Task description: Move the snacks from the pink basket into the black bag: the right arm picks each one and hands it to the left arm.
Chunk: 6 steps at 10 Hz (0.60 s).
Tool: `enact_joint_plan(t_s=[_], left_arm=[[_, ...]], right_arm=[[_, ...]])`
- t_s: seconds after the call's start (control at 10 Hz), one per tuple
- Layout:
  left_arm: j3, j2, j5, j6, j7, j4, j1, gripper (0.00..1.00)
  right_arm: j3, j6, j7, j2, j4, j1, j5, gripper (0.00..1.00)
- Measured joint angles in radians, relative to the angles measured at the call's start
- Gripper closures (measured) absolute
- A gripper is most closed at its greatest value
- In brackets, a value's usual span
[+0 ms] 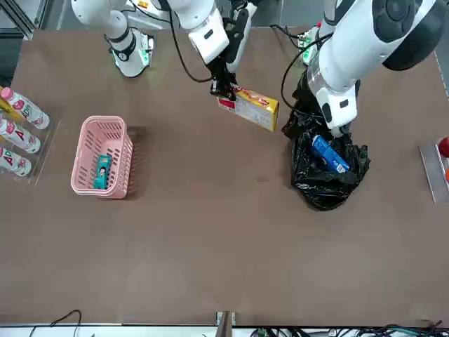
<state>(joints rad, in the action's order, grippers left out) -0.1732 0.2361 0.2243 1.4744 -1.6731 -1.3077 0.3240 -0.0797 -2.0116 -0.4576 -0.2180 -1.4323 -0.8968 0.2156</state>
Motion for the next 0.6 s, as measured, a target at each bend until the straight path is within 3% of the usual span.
enact_joint_plan(t_s=[0.6], left_arm=[[-0.009,0.0,0.05,-0.005,-0.063,0.002,0.017,0.0]], right_arm=[[-0.001,-0.02,0.021,-0.005,0.002,-0.025,-0.008,0.73]])
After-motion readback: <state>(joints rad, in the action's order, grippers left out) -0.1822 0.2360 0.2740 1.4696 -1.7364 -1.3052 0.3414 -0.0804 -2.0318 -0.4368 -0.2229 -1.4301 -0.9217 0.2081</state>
